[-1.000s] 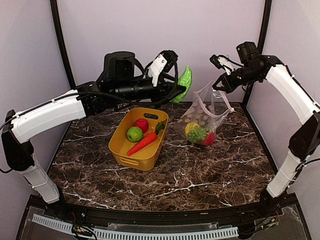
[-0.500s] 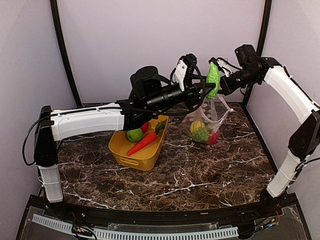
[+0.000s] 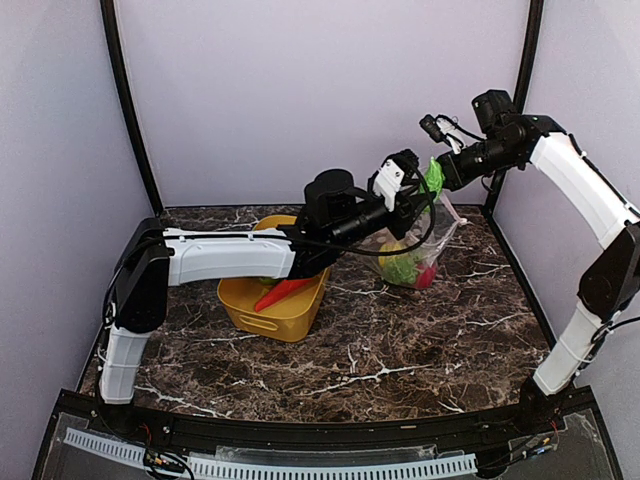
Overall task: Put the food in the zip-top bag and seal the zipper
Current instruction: Place the fake vegetable in the zipper food storage bag.
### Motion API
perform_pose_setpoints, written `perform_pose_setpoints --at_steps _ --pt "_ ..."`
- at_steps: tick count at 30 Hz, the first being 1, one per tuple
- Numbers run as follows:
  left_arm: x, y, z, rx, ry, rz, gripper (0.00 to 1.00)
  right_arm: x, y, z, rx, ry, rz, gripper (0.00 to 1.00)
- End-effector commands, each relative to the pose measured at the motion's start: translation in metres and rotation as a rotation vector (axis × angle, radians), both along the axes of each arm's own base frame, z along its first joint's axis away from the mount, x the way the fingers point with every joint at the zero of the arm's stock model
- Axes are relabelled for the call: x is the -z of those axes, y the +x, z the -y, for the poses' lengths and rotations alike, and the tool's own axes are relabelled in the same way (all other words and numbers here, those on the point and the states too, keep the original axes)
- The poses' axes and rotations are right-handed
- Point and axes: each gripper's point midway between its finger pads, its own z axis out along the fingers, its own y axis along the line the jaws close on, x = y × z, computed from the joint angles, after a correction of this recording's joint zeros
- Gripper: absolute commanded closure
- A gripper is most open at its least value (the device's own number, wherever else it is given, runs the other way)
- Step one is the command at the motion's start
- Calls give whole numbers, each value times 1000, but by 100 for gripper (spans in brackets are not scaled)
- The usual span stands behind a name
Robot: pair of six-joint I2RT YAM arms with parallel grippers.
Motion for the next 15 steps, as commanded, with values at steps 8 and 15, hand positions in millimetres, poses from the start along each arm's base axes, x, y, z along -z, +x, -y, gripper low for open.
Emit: perform_pose_setpoints --at_steps 8,15 --pt "-2 18 -16 -149 26 0 30 -14 -3 4 5 42 21 100" --pt "-28 4 -34 -170 -18 -75 28 -10 1 11 20 36 18 100"
